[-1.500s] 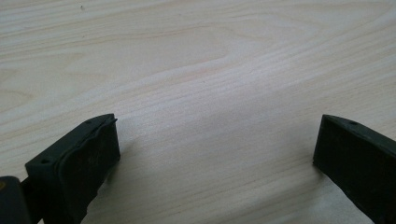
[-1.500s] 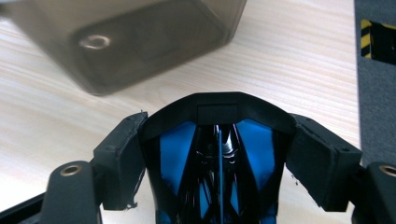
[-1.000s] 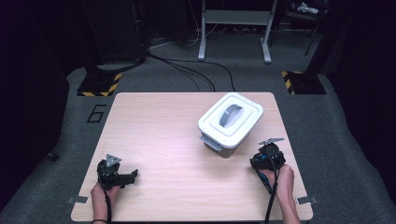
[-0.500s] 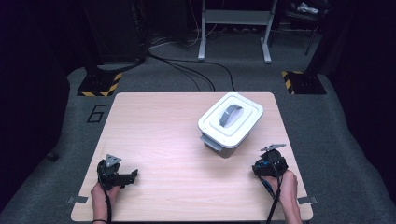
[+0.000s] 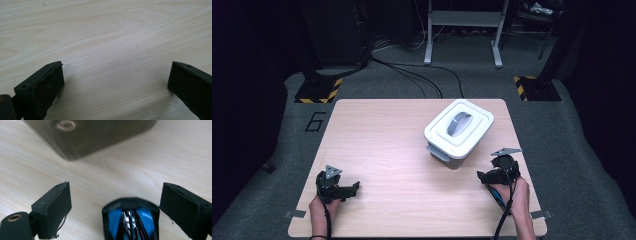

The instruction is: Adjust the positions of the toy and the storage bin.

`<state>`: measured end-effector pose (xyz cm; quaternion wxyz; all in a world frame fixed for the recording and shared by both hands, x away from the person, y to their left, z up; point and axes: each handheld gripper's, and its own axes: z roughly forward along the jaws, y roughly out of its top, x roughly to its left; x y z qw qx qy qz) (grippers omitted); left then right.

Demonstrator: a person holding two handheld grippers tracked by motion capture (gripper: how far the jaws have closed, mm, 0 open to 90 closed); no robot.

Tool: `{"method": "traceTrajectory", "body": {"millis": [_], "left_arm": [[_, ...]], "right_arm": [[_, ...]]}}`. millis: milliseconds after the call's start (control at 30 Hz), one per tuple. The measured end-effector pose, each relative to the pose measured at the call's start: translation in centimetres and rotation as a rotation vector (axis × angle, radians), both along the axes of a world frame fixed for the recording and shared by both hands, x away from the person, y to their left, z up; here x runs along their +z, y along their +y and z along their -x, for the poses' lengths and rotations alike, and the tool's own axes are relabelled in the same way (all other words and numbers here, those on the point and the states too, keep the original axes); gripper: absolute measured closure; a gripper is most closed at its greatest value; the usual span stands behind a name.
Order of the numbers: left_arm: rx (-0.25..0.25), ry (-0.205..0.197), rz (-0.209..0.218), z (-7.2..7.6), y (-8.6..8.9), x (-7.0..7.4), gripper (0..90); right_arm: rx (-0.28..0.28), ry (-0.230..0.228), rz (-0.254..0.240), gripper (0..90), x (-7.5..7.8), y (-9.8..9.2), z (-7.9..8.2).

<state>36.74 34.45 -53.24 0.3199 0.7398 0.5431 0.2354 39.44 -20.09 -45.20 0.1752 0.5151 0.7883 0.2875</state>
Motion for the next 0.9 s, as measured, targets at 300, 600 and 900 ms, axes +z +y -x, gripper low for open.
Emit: {"method": "traceTrajectory", "body": {"millis": [300, 600, 900], "left_arm": [[0.000, 0.000, 0.000, 0.0, 0.0, 0.0, 0.5], [0.000, 0.000, 0.000, 0.0, 0.0, 0.0, 0.5], [0.000, 0.000, 0.000, 0.0, 0.0, 0.0, 0.5]], "right_arm": [[0.032, -0.079, -0.039, 12.8, 4.1, 1.6, -0.8], [0.027, -0.123, -0.061, 14.0, 6.1, 2.4, -2.5], [0.015, -0.122, -0.036, 17.5, 7.2, 4.7, -4.7]]}}
